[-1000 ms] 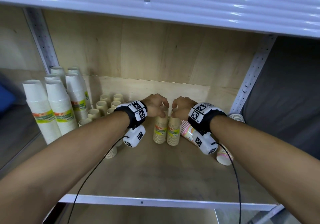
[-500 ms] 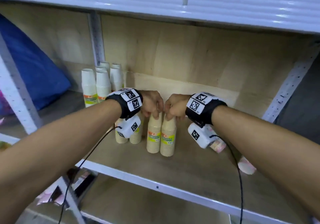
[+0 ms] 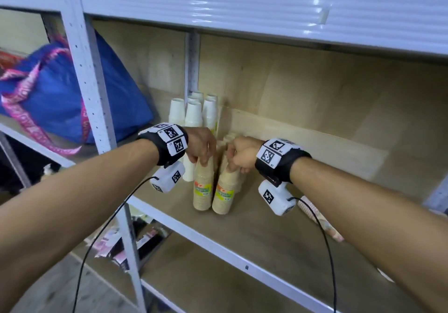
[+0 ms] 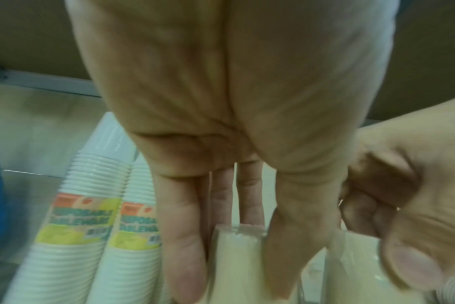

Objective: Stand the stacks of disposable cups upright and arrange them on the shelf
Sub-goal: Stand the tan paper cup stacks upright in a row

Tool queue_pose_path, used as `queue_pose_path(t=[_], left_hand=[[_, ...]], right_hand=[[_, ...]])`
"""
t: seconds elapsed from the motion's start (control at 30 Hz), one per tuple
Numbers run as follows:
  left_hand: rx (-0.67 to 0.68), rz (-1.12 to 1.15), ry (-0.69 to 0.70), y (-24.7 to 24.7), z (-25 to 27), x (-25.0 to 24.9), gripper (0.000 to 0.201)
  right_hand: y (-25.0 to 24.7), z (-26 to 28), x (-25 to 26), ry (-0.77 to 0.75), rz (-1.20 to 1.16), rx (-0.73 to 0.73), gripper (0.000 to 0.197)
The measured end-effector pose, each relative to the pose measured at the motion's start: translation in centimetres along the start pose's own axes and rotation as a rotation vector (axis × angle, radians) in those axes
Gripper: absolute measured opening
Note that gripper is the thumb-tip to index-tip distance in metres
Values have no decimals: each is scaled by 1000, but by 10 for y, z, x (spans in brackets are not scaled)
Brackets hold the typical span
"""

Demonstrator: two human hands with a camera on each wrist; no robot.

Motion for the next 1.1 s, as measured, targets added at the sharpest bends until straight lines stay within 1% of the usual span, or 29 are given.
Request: queue_pose_path(t=[0.1,0.17,0.23,0.4,0.6,0.73,0.83,0.9,0.97,1.0,1.1], left_hand=[[-39,2,-19,3,2,11,37],[-49,2,-19,5,2,15,38],[-37,-5,-24,8,2,18,40],[-46,-2,-10,12,0,21,34],[-29,-24,6,9,-3,20,39],[-24,-60,31,-2,-5,14,38],[-124,-104,49,-17,-5,0,35],[-175,-88,106,-27,-7,-18,30],[-176,-86,191,-32,-8,-42,27],[-165,-88,234,-32,-9,-55,27],[-136,-117,339,-24,-15,-94,34]], right_hand=[[3,-4,5,-24,23,-26,18],[6,-5,8,-42,56,-34,18],[9,-6,9,-45,87,-42,22],[17,-12,8,-48,97,-59,33],[19,-16,4,-57,103,-79,35],[12,-15,-1,-36,123,-103,42],[-3,-8,-12,5,121,-120,41],[-13,-2,-25,51,102,-152,37],[-21,6,-42,105,97,-175,27],[-24,10,-52,134,94,-177,27],[-29,27,-82,235,104,-168,37]])
Point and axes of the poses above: each hand's wrist, its own z-axis away from the middle knuckle, its own y-axis out of the palm, x = y × z, the point moved 1 cm from there along -z, towards the middle knuckle, and after that the axes turned 5 degrees about x, right-handed, at the moved point
